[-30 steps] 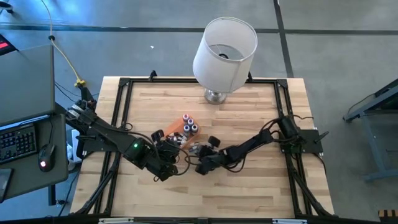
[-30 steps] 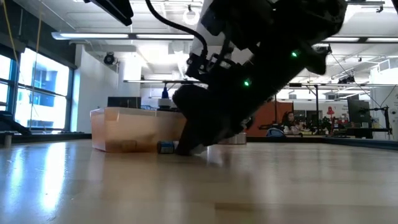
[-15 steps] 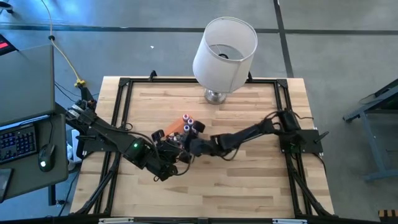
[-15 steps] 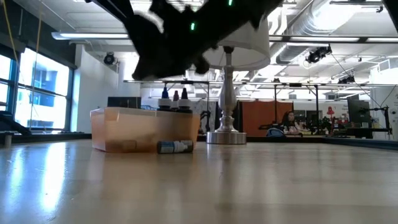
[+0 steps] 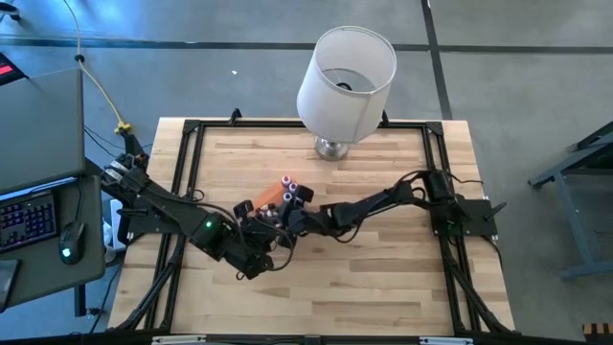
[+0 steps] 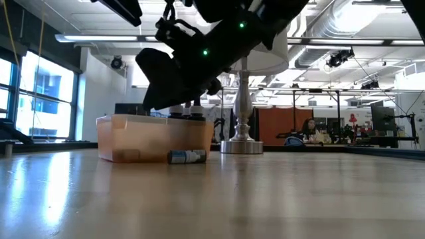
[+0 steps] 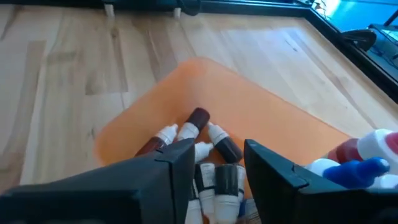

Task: Pick & Place food coloring
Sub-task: Put the small blue food coloring bottle into the bin

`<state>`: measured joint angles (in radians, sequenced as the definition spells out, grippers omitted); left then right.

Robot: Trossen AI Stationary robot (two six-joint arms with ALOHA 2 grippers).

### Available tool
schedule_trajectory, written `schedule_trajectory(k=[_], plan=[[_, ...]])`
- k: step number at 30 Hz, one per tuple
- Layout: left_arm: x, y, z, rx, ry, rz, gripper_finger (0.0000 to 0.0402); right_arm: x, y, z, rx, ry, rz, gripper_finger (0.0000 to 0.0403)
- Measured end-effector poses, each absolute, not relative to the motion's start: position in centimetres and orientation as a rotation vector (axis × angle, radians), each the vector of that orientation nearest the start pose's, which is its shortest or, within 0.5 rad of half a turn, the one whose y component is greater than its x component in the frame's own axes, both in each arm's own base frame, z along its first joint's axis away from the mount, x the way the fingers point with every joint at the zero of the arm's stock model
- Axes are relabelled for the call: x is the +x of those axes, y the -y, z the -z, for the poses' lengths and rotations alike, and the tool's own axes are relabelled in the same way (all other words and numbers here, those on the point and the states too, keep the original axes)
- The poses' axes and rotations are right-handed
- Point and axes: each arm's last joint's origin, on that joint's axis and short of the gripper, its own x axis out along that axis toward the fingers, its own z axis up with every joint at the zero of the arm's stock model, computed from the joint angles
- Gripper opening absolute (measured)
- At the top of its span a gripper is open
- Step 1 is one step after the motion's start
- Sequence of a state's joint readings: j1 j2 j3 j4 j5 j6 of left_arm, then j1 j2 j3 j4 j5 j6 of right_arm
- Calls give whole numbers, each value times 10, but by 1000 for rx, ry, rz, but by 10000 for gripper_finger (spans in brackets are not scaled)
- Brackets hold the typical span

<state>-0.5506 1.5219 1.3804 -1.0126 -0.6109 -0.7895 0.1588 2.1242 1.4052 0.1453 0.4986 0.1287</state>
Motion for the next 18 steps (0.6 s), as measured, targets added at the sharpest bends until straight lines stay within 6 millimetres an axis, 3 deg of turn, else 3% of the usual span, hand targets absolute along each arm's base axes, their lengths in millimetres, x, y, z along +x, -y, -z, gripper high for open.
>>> schedule_trajectory(k=[3,6,14,18], plan=[[261,141,-309,-107,-842,-408,140,452,-66,-170,-75,-546,335,136],[264,143,-308,-121,-826,-401,140,435,-77,-193,-102,-619,276,137],[279,154,-271,-163,-848,-325,140,354,-96,-260,-108,-873,324,137],[291,163,-251,-165,-828,-240,140,316,-104,-259,-106,-868,420,138]])
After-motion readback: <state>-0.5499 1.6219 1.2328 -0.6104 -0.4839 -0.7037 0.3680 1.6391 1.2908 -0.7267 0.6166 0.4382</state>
